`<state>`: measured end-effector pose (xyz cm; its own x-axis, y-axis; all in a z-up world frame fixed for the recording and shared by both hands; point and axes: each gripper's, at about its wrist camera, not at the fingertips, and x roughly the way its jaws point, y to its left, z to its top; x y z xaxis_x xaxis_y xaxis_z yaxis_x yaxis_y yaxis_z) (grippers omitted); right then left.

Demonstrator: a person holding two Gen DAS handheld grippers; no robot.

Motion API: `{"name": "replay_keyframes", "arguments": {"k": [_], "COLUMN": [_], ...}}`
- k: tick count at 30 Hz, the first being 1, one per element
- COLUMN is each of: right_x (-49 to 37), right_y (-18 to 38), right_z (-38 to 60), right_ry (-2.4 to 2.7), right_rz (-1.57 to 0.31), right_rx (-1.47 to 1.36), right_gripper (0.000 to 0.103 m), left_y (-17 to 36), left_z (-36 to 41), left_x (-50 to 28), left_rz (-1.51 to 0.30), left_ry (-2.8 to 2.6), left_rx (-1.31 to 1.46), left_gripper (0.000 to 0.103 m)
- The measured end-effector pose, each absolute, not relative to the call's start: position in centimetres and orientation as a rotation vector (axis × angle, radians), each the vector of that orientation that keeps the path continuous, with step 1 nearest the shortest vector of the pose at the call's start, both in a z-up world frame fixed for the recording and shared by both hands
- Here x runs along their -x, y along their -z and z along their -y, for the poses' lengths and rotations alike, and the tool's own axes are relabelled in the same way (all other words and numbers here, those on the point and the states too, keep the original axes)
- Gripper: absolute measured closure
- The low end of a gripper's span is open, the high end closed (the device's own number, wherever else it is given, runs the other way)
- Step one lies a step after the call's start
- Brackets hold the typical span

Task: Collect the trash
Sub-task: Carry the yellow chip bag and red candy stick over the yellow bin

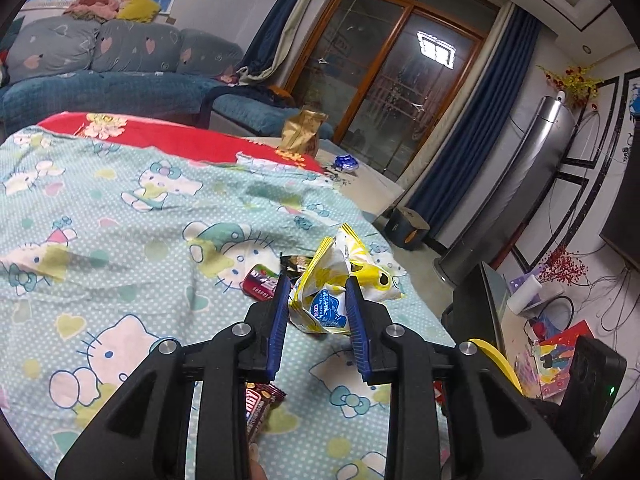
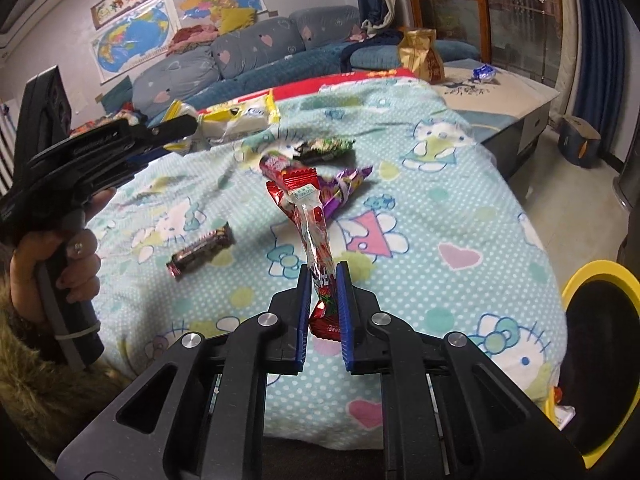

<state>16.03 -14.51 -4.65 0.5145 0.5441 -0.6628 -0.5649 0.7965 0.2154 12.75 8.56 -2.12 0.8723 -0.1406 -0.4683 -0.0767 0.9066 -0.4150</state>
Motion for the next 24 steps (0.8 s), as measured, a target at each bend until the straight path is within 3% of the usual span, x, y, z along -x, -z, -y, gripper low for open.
{"name": "replay_keyframes", "arguments": {"k": [24], "right_x": [-16.4], "right_y": [0.2], "right_z": [21.7], "right_ry": [-0.531], "right_rz": [-0.652], "right_rx": [-0.084], "right_gripper": [0.094], "left_y": [-0.2], "left_z": [-1.4], "left_x": [-11.8], "left_rz": [-0.494], "left_ry": [0.169], "left_rx": [0.31], "left_gripper": [0.076]}}
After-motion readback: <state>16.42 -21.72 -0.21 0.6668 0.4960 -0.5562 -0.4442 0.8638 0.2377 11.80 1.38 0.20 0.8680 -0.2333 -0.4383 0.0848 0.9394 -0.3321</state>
